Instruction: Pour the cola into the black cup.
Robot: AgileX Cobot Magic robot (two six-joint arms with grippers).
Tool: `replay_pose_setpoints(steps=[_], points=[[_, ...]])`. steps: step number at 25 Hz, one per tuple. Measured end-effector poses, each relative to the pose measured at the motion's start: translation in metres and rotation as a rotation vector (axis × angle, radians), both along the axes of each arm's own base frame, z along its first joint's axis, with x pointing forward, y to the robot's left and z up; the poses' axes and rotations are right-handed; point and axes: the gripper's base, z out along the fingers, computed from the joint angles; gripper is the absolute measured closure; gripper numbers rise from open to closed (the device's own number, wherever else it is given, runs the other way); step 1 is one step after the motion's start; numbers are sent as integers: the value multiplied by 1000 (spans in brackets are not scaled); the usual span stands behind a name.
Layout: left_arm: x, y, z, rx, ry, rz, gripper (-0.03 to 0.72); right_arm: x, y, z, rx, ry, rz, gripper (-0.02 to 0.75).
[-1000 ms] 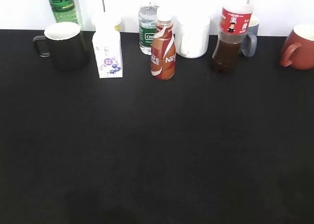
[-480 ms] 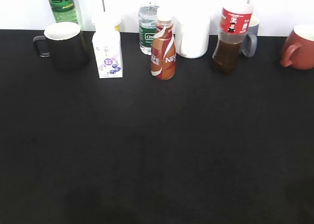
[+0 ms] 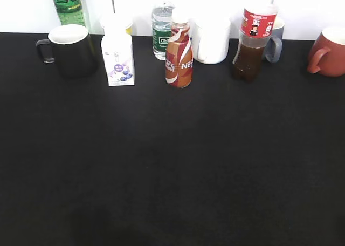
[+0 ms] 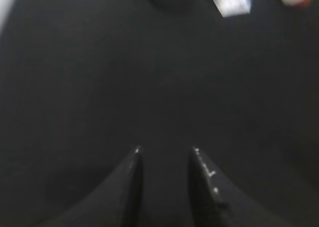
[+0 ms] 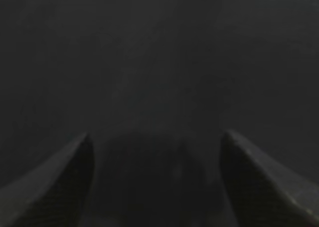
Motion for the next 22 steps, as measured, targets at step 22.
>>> replay_pose_setpoints(steps=[22], points=[[-13, 1, 0, -6, -77, 35, 465, -14, -1, 0, 6, -87, -52, 146]])
